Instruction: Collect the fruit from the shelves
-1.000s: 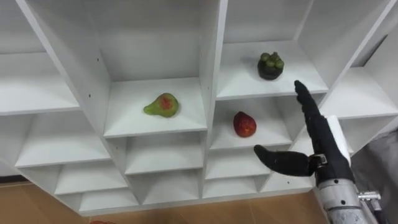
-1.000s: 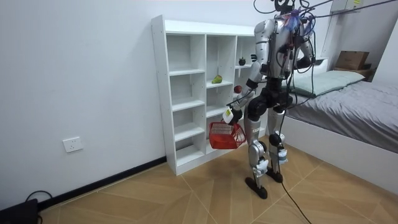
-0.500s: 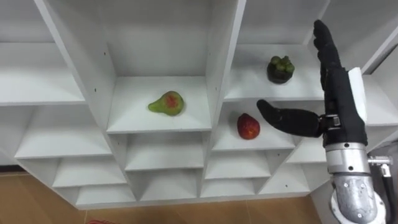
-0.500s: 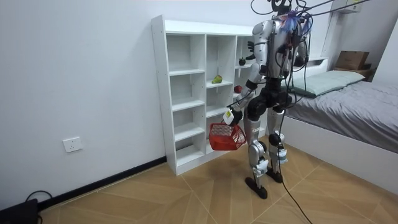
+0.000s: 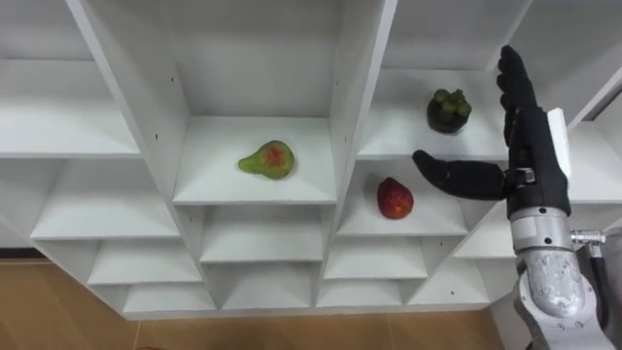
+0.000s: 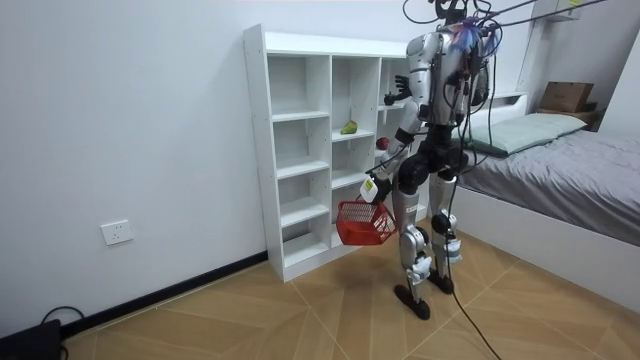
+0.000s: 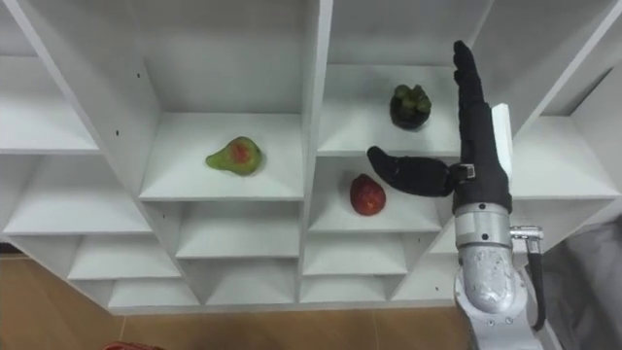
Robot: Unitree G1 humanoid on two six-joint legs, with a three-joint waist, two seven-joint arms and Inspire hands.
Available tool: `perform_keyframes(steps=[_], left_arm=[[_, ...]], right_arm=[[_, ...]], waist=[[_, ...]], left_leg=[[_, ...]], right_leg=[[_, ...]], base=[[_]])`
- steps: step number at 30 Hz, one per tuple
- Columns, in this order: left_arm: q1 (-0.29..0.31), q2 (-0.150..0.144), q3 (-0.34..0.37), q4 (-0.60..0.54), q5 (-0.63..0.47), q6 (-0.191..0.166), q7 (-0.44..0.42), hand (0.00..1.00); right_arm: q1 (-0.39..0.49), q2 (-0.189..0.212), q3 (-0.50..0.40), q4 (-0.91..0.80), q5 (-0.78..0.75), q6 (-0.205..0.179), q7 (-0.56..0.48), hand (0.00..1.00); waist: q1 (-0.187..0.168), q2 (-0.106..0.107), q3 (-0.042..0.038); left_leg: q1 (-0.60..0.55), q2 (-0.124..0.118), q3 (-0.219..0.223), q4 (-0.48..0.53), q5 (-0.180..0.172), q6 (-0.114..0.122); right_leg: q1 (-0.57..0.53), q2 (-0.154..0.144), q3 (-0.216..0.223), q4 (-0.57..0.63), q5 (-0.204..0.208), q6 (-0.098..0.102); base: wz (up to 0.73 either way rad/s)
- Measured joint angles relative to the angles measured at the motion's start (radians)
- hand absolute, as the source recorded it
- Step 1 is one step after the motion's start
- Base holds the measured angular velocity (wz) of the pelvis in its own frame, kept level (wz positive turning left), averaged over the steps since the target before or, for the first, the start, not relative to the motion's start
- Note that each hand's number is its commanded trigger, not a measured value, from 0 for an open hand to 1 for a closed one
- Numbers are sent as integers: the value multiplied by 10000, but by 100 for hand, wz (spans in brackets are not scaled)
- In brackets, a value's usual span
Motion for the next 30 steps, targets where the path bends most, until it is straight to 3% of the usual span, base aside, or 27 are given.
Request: perform_keyframes(steps=[13, 20, 30], left_arm=[[-78, 18, 16, -90, -6, 351, -113, 100], [-127, -29, 109, -102, 6, 387, -123, 100], [-22, -20, 204, -193, 27, 464, -61, 100]], right_arm=[[-1289, -47, -256, 2005, 1152, 577, 82, 0], [-1804, -190, -256, 2191, 1105, 603, 68, 0], [-2037, -276, -256, 2269, 1275, 603, 67, 0]], waist=[[81, -63, 1], [317, -84, -3], [323, -154, -14]], left_leg=[[-11, -82, -336, 71, 0, -2], [-16, -98, -380, 83, 4, -1], [-32, -107, -556, 127, 7, 3]], right_leg=[[167, -88, -207, 0, -44, -15], [174, -101, -239, 0, -48, -18], [212, -103, -276, -2, -50, -15]], base=[[8], [0], [5]])
